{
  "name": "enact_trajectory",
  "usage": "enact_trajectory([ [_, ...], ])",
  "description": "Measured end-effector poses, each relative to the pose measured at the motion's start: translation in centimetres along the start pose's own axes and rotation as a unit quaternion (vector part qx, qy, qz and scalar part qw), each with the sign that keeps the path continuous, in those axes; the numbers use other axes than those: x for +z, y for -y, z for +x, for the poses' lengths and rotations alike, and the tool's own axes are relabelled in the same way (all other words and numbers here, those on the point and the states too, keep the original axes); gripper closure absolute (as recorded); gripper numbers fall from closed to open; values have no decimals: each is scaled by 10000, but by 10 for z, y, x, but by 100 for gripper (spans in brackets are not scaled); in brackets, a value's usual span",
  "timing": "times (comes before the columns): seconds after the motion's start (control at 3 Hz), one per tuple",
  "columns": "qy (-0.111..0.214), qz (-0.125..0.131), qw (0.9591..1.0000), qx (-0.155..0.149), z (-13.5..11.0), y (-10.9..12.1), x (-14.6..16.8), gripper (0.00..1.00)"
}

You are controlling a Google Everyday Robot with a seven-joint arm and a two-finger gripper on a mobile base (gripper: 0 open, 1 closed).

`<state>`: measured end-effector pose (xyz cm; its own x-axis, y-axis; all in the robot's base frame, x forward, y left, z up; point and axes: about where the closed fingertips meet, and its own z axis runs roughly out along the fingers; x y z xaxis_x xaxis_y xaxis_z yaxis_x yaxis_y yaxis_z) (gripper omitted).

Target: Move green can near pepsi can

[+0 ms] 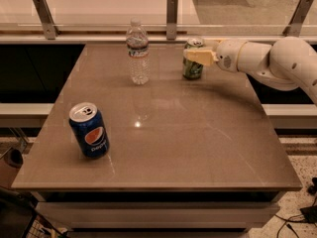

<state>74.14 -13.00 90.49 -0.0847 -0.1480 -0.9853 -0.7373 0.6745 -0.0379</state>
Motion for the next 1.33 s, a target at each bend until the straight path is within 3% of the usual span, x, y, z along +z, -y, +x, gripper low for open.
enact_trajectory([
  [0.33, 1, -22, 10000, 1, 0, -2, 2, 87],
  [0.67, 2, -43, 10000, 2, 0, -4, 5, 100],
  [1.33, -142, -149, 9998, 42, -16, -13, -16, 100],
])
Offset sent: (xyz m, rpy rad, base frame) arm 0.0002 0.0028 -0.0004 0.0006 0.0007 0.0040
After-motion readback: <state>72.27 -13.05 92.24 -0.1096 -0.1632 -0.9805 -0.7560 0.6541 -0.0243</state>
